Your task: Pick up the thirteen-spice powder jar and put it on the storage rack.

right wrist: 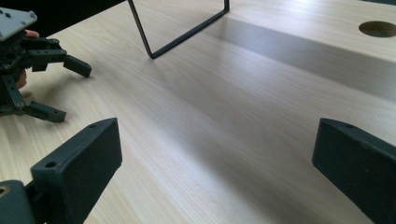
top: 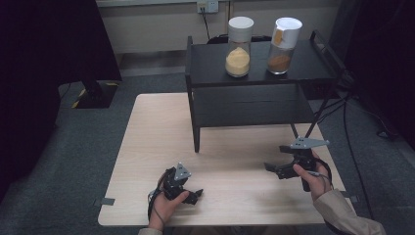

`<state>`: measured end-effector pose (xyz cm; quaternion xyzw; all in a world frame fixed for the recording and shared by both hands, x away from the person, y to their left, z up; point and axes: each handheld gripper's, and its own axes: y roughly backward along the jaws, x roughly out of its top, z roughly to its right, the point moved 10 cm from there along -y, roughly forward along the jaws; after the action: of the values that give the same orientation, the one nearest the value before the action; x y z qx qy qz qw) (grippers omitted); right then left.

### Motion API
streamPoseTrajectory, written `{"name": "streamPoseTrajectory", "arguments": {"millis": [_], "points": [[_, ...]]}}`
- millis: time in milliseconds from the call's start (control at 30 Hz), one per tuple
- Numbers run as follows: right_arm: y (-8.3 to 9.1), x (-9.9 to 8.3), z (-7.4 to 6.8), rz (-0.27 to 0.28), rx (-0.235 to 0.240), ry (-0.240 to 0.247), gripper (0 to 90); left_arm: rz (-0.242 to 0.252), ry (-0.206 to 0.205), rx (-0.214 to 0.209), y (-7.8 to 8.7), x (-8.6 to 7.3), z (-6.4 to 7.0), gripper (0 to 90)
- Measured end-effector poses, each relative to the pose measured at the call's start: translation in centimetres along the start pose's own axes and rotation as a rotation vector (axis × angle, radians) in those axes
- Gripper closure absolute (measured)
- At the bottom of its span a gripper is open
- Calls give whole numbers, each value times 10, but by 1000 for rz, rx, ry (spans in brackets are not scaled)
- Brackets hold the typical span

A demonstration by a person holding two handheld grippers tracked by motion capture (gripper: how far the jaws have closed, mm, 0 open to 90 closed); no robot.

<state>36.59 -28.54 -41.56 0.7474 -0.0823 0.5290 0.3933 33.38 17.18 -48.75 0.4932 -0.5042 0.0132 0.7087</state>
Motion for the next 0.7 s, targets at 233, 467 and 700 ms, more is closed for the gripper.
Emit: {"name": "streamPoseTrajectory", "arguments": {"millis": [233,467,700], "points": [[0,-13,4,-13,-4,-1,3,0,0,0,0,0,0,0],[-1,-26,8,-24,-3,-5,5,0,0,0,0,0,0,0],[2,-34,11,-37,-17,-8,5,0,0,0,0,0,0,0]]}}
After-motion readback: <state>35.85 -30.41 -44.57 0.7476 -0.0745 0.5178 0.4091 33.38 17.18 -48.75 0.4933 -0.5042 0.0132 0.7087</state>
